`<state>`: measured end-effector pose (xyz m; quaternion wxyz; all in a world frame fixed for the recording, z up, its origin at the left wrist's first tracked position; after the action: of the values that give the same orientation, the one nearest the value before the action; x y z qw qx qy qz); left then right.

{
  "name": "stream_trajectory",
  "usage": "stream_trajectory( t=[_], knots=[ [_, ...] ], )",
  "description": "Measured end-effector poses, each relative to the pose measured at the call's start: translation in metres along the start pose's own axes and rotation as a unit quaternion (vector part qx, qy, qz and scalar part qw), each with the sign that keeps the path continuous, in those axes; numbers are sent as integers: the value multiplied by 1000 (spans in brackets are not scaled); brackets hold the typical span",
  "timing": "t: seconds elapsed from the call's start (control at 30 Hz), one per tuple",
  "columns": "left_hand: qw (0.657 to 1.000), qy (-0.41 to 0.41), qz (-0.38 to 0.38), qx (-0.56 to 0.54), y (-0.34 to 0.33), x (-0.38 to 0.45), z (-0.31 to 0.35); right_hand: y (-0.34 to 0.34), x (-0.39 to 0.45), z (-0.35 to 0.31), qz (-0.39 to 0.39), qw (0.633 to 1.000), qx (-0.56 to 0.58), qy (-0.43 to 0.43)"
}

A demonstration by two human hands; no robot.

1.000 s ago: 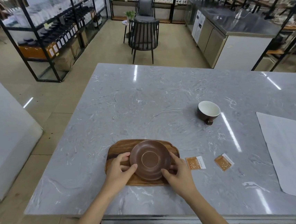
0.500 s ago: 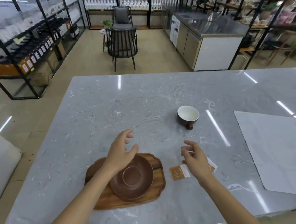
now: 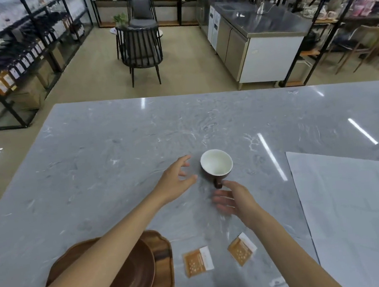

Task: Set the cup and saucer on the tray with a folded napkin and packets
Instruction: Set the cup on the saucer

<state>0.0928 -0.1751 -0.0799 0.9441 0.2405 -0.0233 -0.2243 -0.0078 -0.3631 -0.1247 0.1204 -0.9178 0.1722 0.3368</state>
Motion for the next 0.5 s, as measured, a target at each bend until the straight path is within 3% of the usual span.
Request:
stream_trajectory(
  t=[0.2, 0.5],
  knots=[
    [997, 12, -28, -74, -28, 42, 1, -7, 23, -2, -108, 989, 14, -96],
    [973, 59, -44, -218, -47, 52, -11, -8, 41, 0, -163, 979, 78, -98]
  ],
)
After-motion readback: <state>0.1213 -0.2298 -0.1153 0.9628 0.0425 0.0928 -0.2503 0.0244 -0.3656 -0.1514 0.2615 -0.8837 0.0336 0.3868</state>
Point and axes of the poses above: each hand's wrist, its own x-axis towards the middle knuckle, its own y-axis out of the back of the hand, z = x × y, the point moved 6 cm from there along x, towards the middle knuckle, and after that the axes turned 2 degrees about -y, right-handed, at the moved point
